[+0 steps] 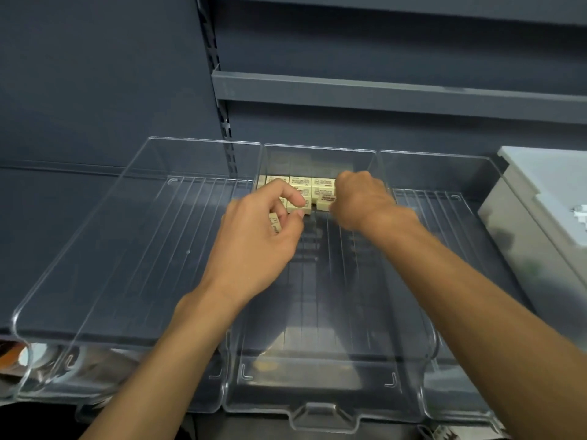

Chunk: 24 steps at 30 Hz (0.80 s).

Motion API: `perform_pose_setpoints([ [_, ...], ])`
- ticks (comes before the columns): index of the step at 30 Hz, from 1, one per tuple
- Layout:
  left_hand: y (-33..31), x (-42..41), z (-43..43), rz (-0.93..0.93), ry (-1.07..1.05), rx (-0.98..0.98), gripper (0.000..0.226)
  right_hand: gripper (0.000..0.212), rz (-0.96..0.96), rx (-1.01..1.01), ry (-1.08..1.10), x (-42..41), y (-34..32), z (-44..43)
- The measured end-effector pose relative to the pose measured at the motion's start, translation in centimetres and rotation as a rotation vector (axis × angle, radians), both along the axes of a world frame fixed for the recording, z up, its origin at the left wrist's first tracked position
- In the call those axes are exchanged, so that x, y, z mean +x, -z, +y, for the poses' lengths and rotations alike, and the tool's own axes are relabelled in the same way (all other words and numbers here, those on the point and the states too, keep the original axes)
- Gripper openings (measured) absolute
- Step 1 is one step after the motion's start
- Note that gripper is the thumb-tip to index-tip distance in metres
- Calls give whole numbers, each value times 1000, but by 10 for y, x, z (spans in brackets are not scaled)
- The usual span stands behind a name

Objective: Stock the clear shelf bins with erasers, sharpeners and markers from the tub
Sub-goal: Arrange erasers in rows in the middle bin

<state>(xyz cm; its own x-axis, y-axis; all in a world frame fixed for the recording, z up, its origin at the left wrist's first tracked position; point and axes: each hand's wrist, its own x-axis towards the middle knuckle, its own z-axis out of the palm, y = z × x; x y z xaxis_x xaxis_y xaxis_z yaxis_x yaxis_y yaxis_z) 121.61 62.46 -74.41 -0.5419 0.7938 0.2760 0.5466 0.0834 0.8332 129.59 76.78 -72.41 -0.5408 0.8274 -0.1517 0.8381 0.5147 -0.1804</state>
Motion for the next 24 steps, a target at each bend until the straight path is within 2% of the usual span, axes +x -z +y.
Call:
perform_pose_setpoints([
  [8, -3, 1, -2, -5, 20, -23, 16, 34, -7, 103, -30, -5, 27, 4],
  [14, -3, 2, -1, 14, 27, -41, 15, 26, 28, 165, -57, -4, 29, 9],
  [19, -4, 2, -1, 33, 38, -70, 16, 31, 179, 132, -93, 4, 26, -2],
  [24, -7, 6, -3, 69, 72, -47, 18, 21, 545, -25, -200, 39, 6, -35],
])
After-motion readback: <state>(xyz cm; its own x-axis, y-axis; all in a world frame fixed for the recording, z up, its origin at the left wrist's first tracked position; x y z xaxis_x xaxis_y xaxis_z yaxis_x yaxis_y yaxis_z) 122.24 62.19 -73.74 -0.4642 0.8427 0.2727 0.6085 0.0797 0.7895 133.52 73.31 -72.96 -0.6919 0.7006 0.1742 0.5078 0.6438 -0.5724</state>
